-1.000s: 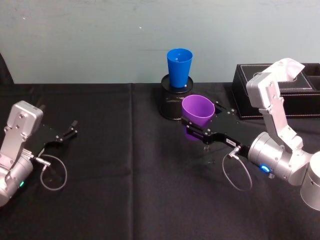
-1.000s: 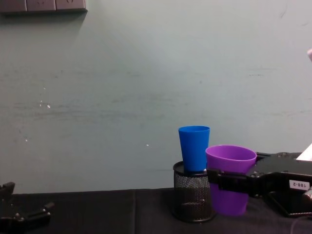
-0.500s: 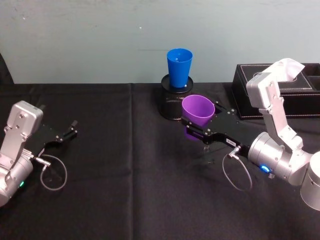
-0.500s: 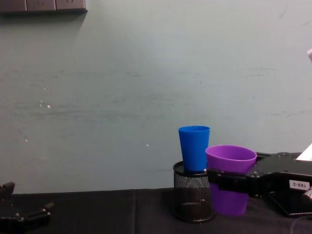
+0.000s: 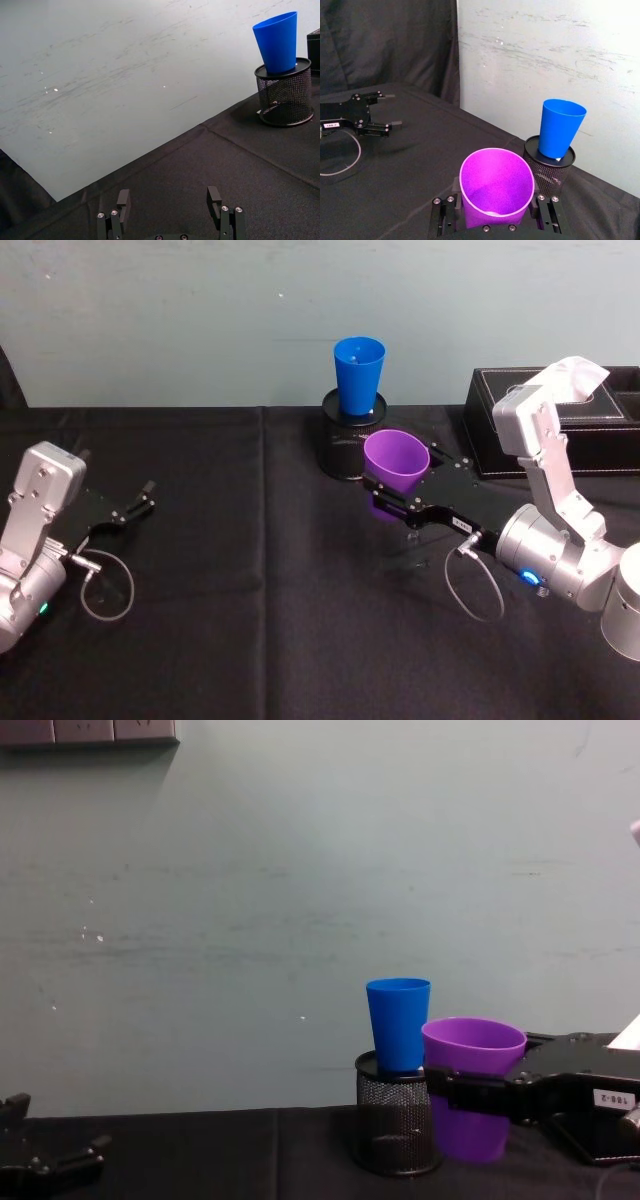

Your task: Pick up one cup with a gripper and tap it against the other cup.

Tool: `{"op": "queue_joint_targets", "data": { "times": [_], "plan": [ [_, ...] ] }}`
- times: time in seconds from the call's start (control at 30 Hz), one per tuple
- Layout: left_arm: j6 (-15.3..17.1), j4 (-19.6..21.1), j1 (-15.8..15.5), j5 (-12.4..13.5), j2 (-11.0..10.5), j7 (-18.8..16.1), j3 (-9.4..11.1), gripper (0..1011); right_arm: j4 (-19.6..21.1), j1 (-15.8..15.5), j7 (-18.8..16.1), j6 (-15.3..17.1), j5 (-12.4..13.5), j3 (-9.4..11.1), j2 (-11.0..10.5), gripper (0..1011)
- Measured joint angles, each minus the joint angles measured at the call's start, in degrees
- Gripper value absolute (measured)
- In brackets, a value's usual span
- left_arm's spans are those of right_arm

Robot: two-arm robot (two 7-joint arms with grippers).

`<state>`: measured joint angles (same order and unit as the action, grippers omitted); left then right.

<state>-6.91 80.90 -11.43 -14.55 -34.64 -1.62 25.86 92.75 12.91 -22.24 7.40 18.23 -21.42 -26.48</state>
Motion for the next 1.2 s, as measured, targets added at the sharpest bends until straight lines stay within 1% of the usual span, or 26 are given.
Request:
{"op": "queue_joint_targets", "data": {
  "times": [1.2],
  "plan": [
    [0.00, 0.00, 0.00, 0.00, 0.00, 0.00, 0.00, 1000, 0.00, 0.00, 0.00, 0.00, 0.00, 0.00, 0.00, 736]
  ]
}}
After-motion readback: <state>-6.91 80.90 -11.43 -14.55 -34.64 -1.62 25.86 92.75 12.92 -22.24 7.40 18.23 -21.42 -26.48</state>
